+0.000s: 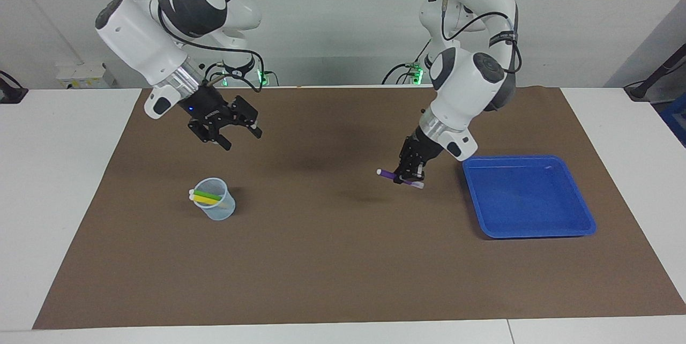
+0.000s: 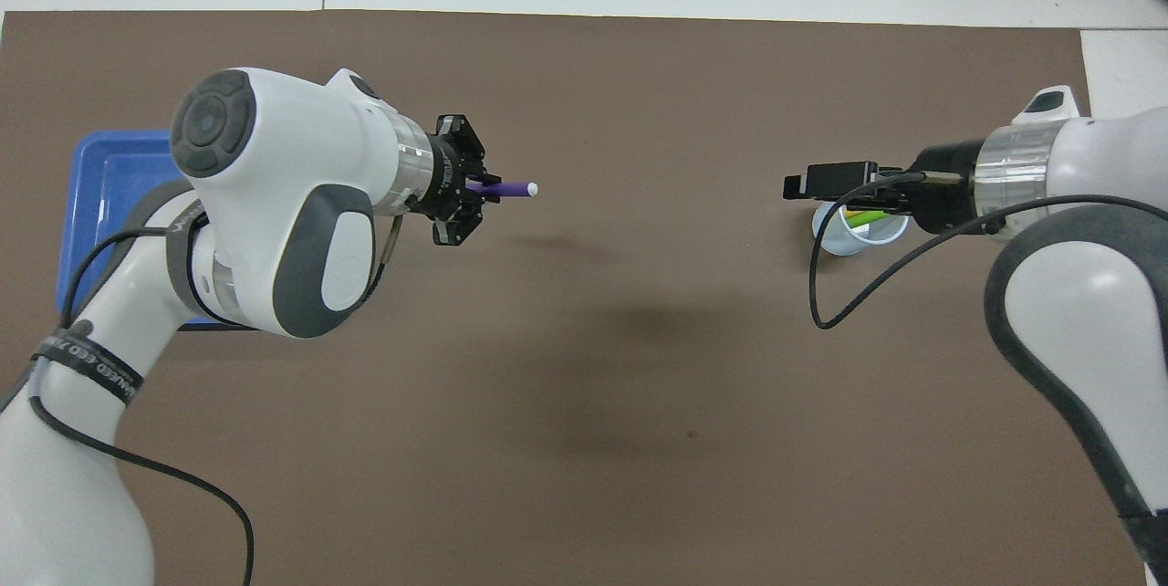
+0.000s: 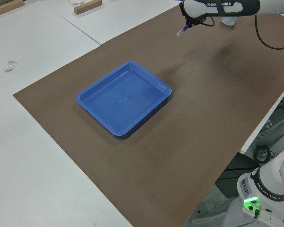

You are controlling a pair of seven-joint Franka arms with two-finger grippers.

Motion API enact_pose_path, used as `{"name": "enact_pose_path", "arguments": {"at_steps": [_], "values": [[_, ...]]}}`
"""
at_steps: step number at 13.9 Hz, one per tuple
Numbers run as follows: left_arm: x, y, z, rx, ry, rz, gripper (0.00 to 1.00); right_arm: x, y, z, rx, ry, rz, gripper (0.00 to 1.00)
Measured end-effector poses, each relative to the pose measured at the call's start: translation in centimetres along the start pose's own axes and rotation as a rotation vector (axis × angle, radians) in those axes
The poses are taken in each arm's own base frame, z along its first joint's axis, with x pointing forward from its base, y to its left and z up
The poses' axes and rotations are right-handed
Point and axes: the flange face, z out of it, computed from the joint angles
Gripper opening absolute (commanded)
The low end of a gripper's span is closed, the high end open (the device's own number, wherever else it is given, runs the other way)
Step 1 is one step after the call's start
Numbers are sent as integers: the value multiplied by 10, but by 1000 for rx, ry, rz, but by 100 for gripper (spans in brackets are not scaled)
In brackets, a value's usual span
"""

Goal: Transfer and insert pens with both arms

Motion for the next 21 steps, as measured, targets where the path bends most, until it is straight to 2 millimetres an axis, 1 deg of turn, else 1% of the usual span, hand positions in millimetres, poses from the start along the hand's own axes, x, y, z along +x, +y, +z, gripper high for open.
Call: {"name": "enact_pose_path", "arguments": {"at_steps": [3,4,6,8,10,13,15,17,18,19,21], "values": [[-52,-15,7,-50,-36,-63,0,4,-1,17,27,10,20,100],[-69,-20,10,-66,-51,-80,0,4,-6,22,30,14,15,99],[-100,-32,15,-102,-85,-111,0,2,-18,33,34,19,-4,92],[-124,-40,17,-147,-124,-131,0,-2,-30,40,38,12,-14,86],[-144,-48,19,-189,-160,-121,0,-3,-34,42,39,10,-8,83],[-161,-54,23,-234,-200,-130,0,-5,-39,43,41,7,-3,82],[-164,-55,24,-250,-213,-132,0,-4,-41,42,43,9,6,79],[-167,-56,23,-265,-223,-131,0,-4,-42,40,45,10,8,72],[-169,-56,22,-273,-231,-132,0,-4,-43,40,45,11,8,63],[-172,-57,21,-286,-241,-135,0,-4,-43,39,45,11,10,57],[-180,-60,20,-309,-262,-132,0,-4,-48,38,52,15,9,53]]}}
